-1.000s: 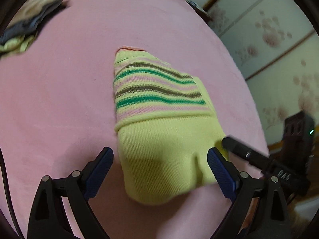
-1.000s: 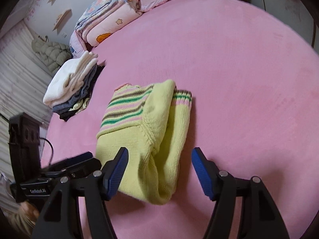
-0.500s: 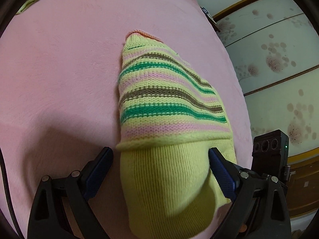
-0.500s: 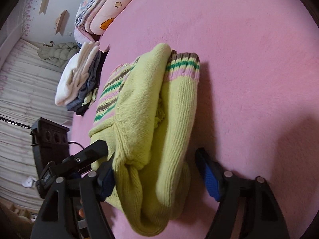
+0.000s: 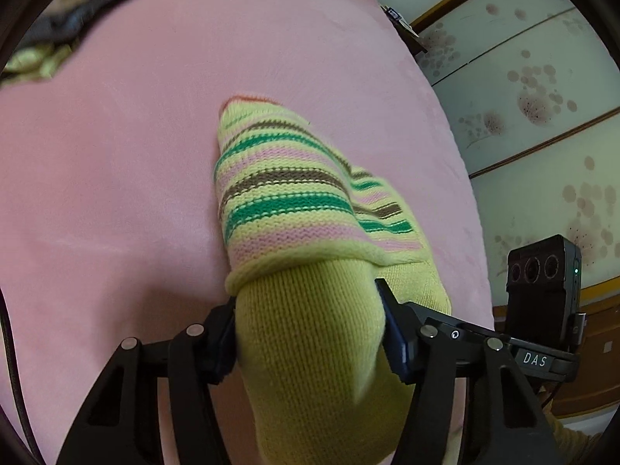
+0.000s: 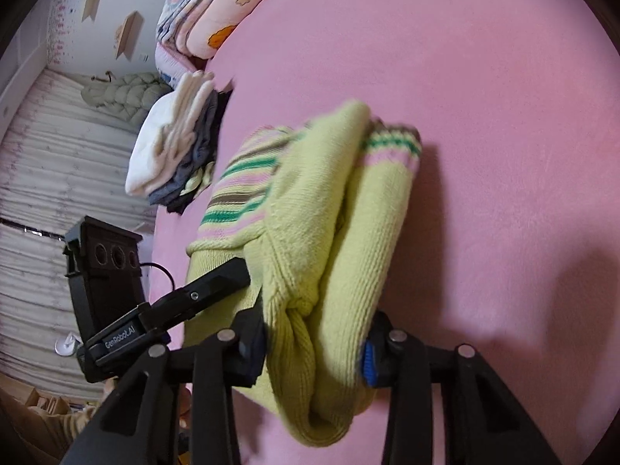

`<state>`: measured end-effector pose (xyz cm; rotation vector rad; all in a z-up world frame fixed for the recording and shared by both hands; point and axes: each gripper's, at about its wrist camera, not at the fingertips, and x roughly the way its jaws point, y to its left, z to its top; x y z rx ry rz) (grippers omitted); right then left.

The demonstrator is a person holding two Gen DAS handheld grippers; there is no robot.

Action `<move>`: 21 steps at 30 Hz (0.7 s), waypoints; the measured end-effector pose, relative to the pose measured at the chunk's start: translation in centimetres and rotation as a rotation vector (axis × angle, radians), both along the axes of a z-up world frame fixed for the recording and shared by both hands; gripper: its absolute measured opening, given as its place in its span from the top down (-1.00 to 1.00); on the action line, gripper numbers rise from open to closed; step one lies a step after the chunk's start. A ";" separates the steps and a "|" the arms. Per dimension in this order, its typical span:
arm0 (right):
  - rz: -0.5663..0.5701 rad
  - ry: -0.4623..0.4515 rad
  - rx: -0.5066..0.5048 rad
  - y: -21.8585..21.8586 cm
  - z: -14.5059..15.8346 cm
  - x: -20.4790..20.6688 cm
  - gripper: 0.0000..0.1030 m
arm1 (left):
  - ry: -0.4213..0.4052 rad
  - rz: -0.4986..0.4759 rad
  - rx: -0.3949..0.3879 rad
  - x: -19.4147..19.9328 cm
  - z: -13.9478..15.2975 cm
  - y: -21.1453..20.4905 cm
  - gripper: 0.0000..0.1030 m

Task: Fold large clothes
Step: 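Lower the cardigan onto the white towel atop the stack with both grippers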

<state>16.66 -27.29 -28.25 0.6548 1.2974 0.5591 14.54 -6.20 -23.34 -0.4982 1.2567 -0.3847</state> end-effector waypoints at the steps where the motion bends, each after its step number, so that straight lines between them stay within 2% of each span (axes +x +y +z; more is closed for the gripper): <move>1: 0.010 -0.001 0.002 0.3 1.5 -0.4 0.28 | 0.000 -0.002 0.007 -0.4 1.9 0.2 -0.16; 6: 0.059 -0.054 0.008 1.9 9.1 -1.9 0.28 | -0.043 0.010 0.035 -2.0 10.1 1.7 -0.16; 11: 0.130 -0.153 0.037 5.1 16.5 -2.2 0.28 | -0.136 0.046 0.070 -3.8 18.5 6.0 -0.17; 15: 0.182 -0.233 0.060 9.4 20.9 -1.8 0.28 | -0.195 0.088 0.086 -5.2 23.0 11.4 -0.17; 17: 0.196 -0.262 0.065 12.1 22.6 -1.6 0.28 | -0.211 0.098 0.091 -5.4 24.2 13.8 -0.18; 21: 0.198 -0.289 0.071 17.6 24.6 -1.0 0.28 | -0.237 0.050 0.127 -4.3 26.0 20.3 -0.19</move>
